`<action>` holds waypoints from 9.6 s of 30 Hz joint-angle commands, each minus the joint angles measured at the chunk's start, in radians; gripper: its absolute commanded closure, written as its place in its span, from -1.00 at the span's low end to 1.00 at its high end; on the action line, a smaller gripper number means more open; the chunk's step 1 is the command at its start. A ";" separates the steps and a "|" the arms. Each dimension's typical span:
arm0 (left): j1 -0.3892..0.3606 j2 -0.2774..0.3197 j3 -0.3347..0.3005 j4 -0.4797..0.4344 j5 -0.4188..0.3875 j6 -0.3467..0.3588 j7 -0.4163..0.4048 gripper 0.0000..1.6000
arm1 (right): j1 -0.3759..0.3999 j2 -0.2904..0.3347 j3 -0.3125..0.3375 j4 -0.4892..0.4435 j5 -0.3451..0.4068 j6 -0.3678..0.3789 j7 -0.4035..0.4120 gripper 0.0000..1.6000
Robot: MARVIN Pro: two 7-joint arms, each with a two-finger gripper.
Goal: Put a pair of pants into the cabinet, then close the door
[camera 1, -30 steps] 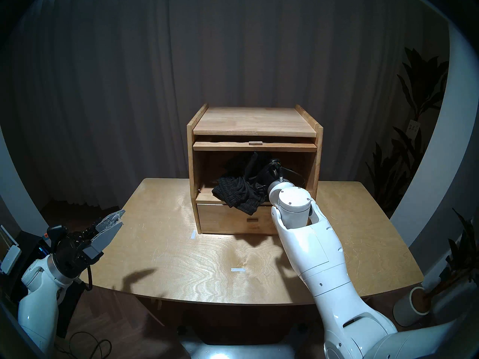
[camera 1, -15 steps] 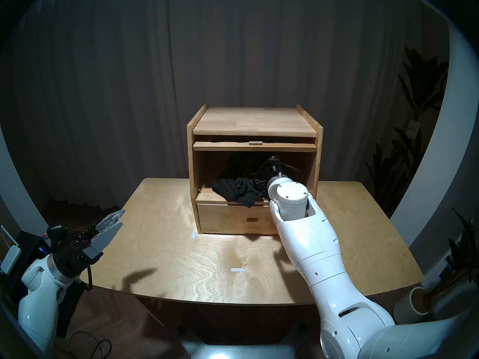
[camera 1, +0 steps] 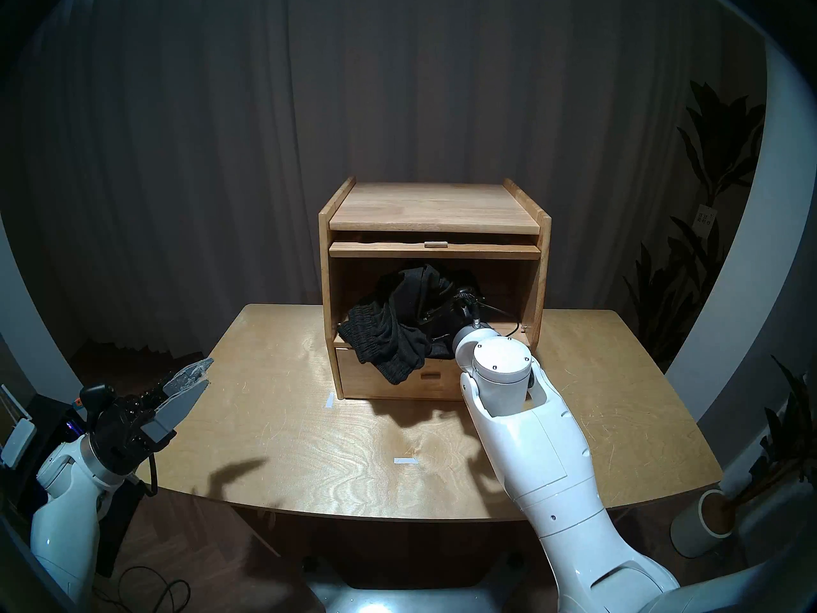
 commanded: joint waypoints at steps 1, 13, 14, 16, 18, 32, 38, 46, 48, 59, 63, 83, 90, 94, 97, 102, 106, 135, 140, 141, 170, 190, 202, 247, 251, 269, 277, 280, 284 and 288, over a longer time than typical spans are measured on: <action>-0.004 0.003 -0.002 -0.007 -0.004 0.002 -0.003 -1.00 | -0.077 0.034 0.036 -0.115 -0.022 -0.037 -0.052 1.00; -0.004 0.003 -0.002 -0.007 -0.004 0.003 -0.004 -1.00 | 0.054 -0.066 0.046 -0.018 -0.019 -0.056 -0.163 1.00; -0.004 0.003 -0.001 -0.007 -0.004 0.003 -0.004 -1.00 | 0.067 -0.074 0.037 0.004 -0.022 -0.060 -0.178 1.00; -0.004 0.003 -0.001 -0.007 -0.004 0.002 -0.004 -1.00 | 0.089 -0.087 0.024 0.049 0.000 -0.067 -0.204 1.00; -0.004 0.003 -0.001 -0.007 -0.004 0.002 -0.004 -1.00 | 0.106 -0.097 0.021 0.091 -0.008 -0.086 -0.237 1.00; -0.004 0.003 -0.001 -0.005 -0.002 0.001 -0.003 -1.00 | 0.229 -0.195 0.095 0.176 0.010 -0.138 -0.359 1.00; -0.005 0.003 -0.001 -0.005 -0.003 0.001 -0.003 -1.00 | 0.289 -0.229 0.112 0.275 -0.005 -0.168 -0.429 1.00; -0.005 0.003 -0.001 -0.006 -0.004 0.002 -0.004 -1.00 | 0.353 -0.258 0.160 0.440 -0.020 -0.257 -0.551 1.00; -0.005 0.003 -0.001 -0.007 -0.004 0.002 -0.004 -1.00 | 0.365 -0.276 0.165 0.475 -0.023 -0.290 -0.590 1.00; -0.005 0.003 -0.001 -0.006 -0.004 0.002 -0.004 -1.00 | 0.248 -0.210 -0.026 0.402 0.024 -0.368 -0.739 -1.00; -0.005 0.003 -0.001 -0.005 -0.003 0.001 -0.004 -1.00 | 0.210 -0.179 -0.092 0.341 0.028 -0.369 -0.765 -1.00; -0.005 0.003 0.000 -0.003 -0.002 0.001 -0.003 -1.00 | -0.005 -0.028 -0.350 0.095 0.086 -0.312 -0.854 -1.00; -0.006 0.003 0.000 -0.003 -0.002 0.001 -0.004 -1.00 | -0.056 0.031 -0.367 -0.011 0.053 -0.271 -0.884 -1.00; -0.006 0.003 0.000 -0.003 -0.002 0.001 -0.004 -1.00 | -0.057 0.057 -0.378 -0.042 0.040 -0.253 -0.875 -1.00; -0.006 0.003 0.000 -0.003 -0.002 0.001 -0.004 -1.00 | -0.062 0.097 -0.400 -0.099 0.034 -0.213 -0.843 -1.00; -0.006 0.003 0.001 -0.002 -0.002 0.000 -0.003 -1.00 | -0.112 0.175 -0.406 -0.184 0.050 -0.129 -0.795 -1.00; -0.006 0.003 0.001 -0.001 -0.002 0.000 -0.003 -1.00 | -0.123 0.217 -0.371 -0.201 0.043 -0.089 -0.771 -1.00; -0.007 0.003 0.001 -0.002 -0.002 0.001 -0.004 -1.00 | 0.039 0.570 -0.383 -0.374 0.066 0.240 -0.242 0.58; -0.007 0.004 0.001 -0.002 -0.002 0.001 -0.004 -1.00 | 0.086 0.584 -0.328 -0.362 0.073 0.260 -0.147 1.00; -0.007 0.004 0.001 -0.002 -0.002 0.001 -0.004 -1.00 | 0.096 0.576 -0.305 -0.356 0.080 0.261 -0.122 1.00; -0.007 0.004 0.001 -0.003 -0.003 0.001 -0.005 -1.00 | 0.378 0.325 -0.259 0.132 -0.091 0.173 0.130 1.00; -0.007 0.004 0.000 -0.004 -0.003 0.002 -0.006 -1.00 | 0.397 0.529 -0.390 -0.067 -0.174 0.218 0.462 -1.00; -0.007 0.004 0.000 -0.004 -0.003 0.002 -0.006 -1.00 | 0.327 0.675 -0.251 -0.232 -0.091 0.348 0.681 -1.00; -0.006 0.003 -0.001 -0.005 -0.004 0.004 -0.006 -1.00 | 0.267 0.498 -0.340 -0.273 0.100 0.186 0.672 1.00; -0.006 0.003 -0.001 -0.006 -0.004 0.004 -0.006 -1.00 | 0.306 0.470 -0.367 -0.211 0.083 0.149 0.640 1.00; -0.006 0.003 -0.001 -0.006 -0.004 0.004 -0.006 -1.00 | 0.478 0.409 -0.348 0.050 -0.044 0.044 0.600 1.00; -0.005 0.003 -0.002 -0.007 -0.005 0.005 -0.006 -1.00 | 0.496 0.424 -0.346 0.153 -0.085 -0.008 0.575 1.00; -0.005 0.003 -0.002 -0.007 -0.005 0.005 -0.006 -1.00 | 0.502 0.430 -0.331 0.201 -0.098 -0.018 0.549 1.00; -0.005 0.003 -0.002 -0.007 -0.005 0.005 -0.006 -1.00 | 0.503 0.450 -0.325 0.250 -0.124 -0.048 0.526 1.00; -0.005 0.003 -0.002 -0.007 -0.005 0.005 -0.006 -1.00 | 0.491 0.469 -0.316 0.277 -0.141 -0.075 0.500 1.00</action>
